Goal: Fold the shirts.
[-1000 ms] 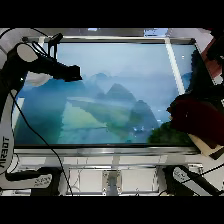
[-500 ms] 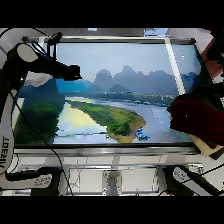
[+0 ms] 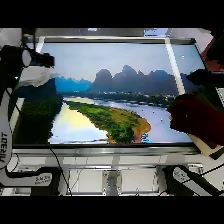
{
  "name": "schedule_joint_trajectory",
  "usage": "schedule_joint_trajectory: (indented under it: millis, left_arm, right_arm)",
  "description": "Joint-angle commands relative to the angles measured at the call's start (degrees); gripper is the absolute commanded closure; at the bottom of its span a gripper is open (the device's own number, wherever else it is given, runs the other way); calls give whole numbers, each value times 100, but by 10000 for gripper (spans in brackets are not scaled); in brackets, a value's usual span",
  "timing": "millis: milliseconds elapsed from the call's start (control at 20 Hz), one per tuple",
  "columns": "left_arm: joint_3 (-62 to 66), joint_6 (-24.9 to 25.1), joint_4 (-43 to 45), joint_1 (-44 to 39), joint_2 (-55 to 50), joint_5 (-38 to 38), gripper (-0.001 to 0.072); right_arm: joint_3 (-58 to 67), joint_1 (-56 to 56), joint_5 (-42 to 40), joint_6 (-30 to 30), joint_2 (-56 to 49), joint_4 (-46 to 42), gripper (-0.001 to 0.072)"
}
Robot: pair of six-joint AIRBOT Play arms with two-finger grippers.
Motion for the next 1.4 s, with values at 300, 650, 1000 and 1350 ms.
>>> schedule_joint_trajectory:
  millis: [300,650,1000,1350]
  left_arm:
    - [39,-1239,-2341,2747,-1534,809,180]
    - [70,101,-4704,3086,-2627,1685,181]
    - [1091,822,-6387,3062,-3501,1871,226]
    - [1196,1139,-6900,3053,-3556,1711,700]
  right_arm:
    - [4,2,-175,164,0,935,260]
    - [4,2,-129,1224,0,1445,101]
    - [2,297,-216,1268,0,1543,101]
    - [2,909,-844,1255,0,1062,102]
